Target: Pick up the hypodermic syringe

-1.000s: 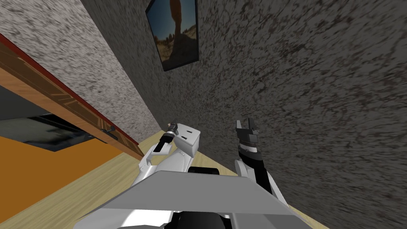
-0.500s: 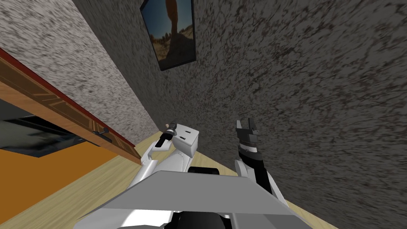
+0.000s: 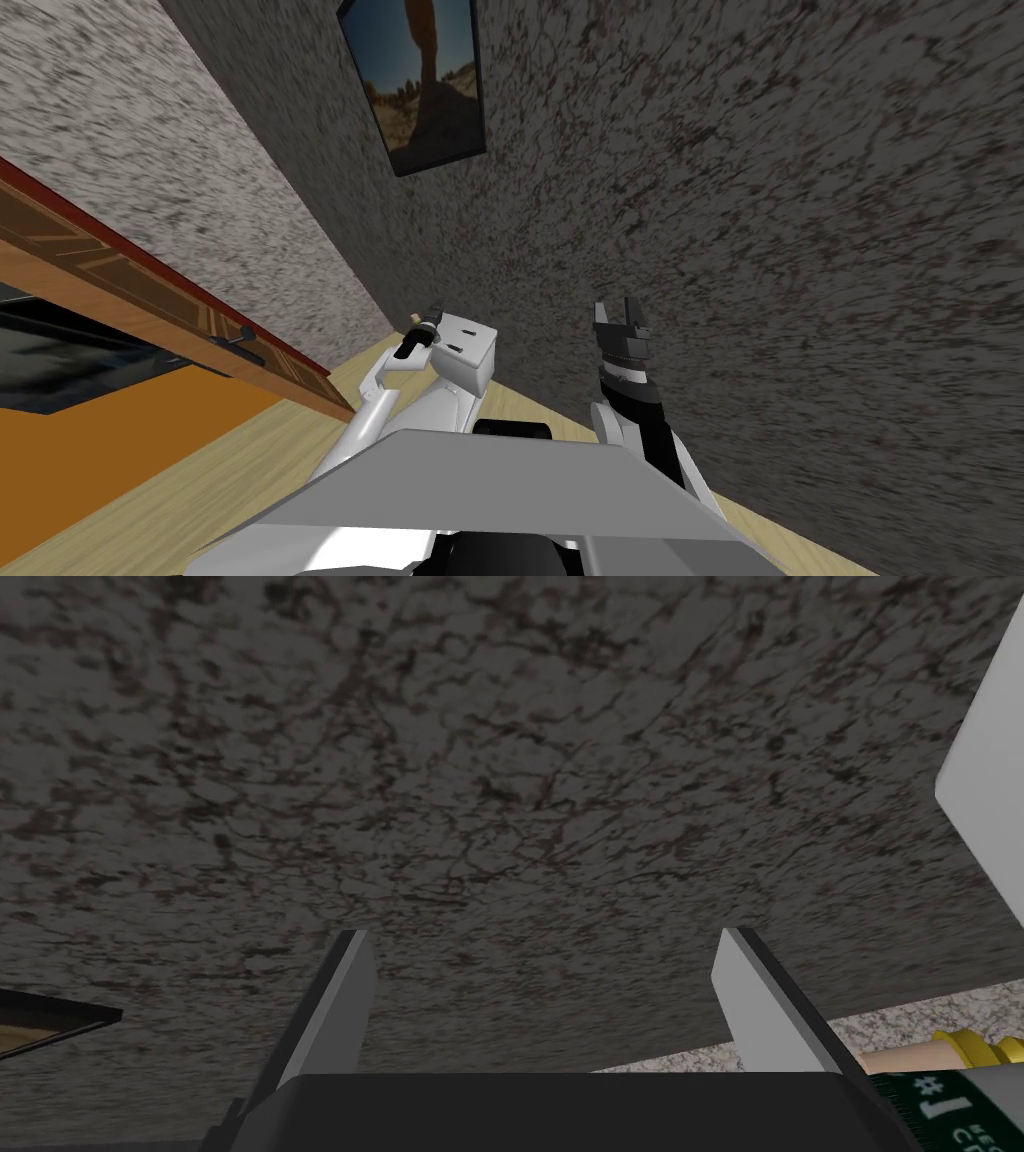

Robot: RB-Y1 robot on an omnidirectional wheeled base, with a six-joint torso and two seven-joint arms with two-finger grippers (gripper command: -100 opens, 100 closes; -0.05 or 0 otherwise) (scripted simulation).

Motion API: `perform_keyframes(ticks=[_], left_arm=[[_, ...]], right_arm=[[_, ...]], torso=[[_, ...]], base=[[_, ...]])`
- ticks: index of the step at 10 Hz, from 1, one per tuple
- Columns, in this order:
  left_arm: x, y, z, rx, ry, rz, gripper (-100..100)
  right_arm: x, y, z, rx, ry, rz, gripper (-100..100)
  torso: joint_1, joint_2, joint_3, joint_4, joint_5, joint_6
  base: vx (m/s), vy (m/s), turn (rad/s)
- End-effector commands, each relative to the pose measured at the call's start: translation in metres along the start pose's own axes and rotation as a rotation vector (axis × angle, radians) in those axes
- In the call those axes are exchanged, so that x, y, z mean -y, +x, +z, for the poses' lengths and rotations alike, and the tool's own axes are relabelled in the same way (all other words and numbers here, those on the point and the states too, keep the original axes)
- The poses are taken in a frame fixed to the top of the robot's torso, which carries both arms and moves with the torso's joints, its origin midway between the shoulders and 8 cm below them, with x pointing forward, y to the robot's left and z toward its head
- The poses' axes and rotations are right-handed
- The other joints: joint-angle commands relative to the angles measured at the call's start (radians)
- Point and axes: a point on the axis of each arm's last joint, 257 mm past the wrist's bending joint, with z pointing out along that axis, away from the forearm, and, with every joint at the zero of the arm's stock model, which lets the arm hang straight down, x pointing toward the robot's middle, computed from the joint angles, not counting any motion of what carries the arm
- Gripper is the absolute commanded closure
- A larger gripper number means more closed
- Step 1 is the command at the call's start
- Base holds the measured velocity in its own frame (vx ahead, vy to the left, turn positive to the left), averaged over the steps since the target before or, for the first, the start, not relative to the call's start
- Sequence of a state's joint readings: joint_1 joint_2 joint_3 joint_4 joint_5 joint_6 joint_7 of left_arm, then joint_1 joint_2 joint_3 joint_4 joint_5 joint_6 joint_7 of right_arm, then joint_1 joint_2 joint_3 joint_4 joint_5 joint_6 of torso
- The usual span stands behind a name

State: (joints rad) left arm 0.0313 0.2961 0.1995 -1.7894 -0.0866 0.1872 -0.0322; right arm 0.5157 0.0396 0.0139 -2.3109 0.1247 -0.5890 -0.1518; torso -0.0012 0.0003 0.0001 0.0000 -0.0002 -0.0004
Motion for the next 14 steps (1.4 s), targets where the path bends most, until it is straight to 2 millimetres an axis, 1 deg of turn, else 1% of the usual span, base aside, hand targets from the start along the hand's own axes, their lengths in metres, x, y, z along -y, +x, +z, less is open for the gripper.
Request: perform_keyframes(ticks=[1, 2, 3, 4, 5, 6, 7, 8, 9, 10, 11, 12, 13, 14], left_arm=[[-0.011, -0.01, 0.01, 0.014, -0.047, 0.031, -100], [-0.017, -0.01, 0.01, 0.013, -0.072, 0.031, -100], [-0.025, -0.019, 0.019, 0.025, -0.106, 0.056, -100], [-0.031, -0.019, 0.018, 0.024, -0.129, 0.056, -100], [-0.04, -0.029, 0.027, 0.036, -0.168, 0.08, -100], [-0.045, -0.029, 0.026, 0.035, -0.189, 0.079, -100], [-0.053, -0.038, 0.034, 0.047, -0.223, 0.101, -100], [-0.06, -0.038, 0.033, 0.046, -0.251, 0.1, -100], [-0.065, -0.048, 0.04, 0.058, -0.285, 0.12, -100], [-0.075, -0.048, 0.038, 0.055, -0.316, 0.119, -100], [-0.08, -0.058, 0.045, 0.066, -0.348, 0.137, -100], [-0.089, -0.058, 0.042, 0.063, -0.381, 0.135, -100], [-0.088, -0.069, 0.049, 0.075, -0.407, 0.151, -100], [-0.103, -0.067, 0.045, 0.069, -0.449, 0.149, -100]], right_arm=[[0.0, 0.0, 0.0, 0.0, 0.0, 0.0, 0], [0.0, 0.0, 0.0, 0.0, 0.0, 0.0, 0], [0.0, 0.0, 0.0, 0.0, 0.0, 0.0, 0], [0.0, 0.0, 0.0, 0.0, 0.0, 0.0, 0], [0.0, 0.0, 0.0, 0.0, 0.0, 0.0, 0], [0.0, 0.0, 0.0, 0.0, 0.0, 0.0, 0], [0.0, 0.0, 0.0, 0.0, 0.0, 0.0, 0], [0.0, 0.0, 0.0, 0.0, 0.0, 0.0, 0], [0.0, 0.0, 0.0, 0.0, 0.0, 0.0, 0], [0.0, 0.0, 0.0, 0.0, 0.0, 0.0, 0], [0.0, 0.0, 0.0, 0.0, 0.0, 0.0, 0], [0.0, 0.0, 0.0, 0.0, 0.0, 0.0, 0], [0.0, 0.0, 0.0, 0.0, 0.0, 0.0, 0], [0.0, 0.0, 0.0, 0.0, 0.0, 0.0, 0]], torso=[[0.0, 0.0, 0.0, 0.0, 0.0, 0.0], [0.0, 0.0, 0.0, 0.0, 0.0, 0.0], [0.0, 0.0, 0.0, 0.0, 0.0, 0.0], [0.0, 0.0, 0.0, 0.0, 0.0, 0.0], [0.0, 0.0, 0.0, 0.0, 0.0, 0.0], [0.0, 0.0, 0.0, 0.0, 0.0, 0.0], [0.0, 0.0, 0.0, 0.0, 0.0, 0.0], [0.0, 0.0, 0.0, 0.0, 0.0, 0.0], [0.0, 0.0, 0.0, 0.0, 0.0, 0.0], [0.0, 0.0, 0.0, 0.0, 0.0, 0.0], [0.0, 0.0, 0.0, 0.0, 0.0, 0.0], [0.0, 0.0, 0.0, 0.0, 0.0, 0.0], [0.0, 0.0, 0.0, 0.0, 0.0, 0.0], [0.0, 0.0, 0.0, 0.0, 0.0, 0.0]], base=[[-0.004, -0.015, -0.074], [-0.004, -0.014, -0.052], [-0.006, -0.02, -0.085], [-0.004, -0.014, -0.041], [-0.003, -0.02, -0.098], [-0.003, -0.015, -0.042], [-0.005, -0.022, -0.082], [-0.003, -0.017, -0.037], [-0.003, -0.019, -0.082], [-0.003, -0.013, -0.045], [-0.003, -0.019, -0.076], [-0.003, -0.015, -0.054], [-0.005, -0.019, -0.088], [-0.002, -0.014, -0.043]])
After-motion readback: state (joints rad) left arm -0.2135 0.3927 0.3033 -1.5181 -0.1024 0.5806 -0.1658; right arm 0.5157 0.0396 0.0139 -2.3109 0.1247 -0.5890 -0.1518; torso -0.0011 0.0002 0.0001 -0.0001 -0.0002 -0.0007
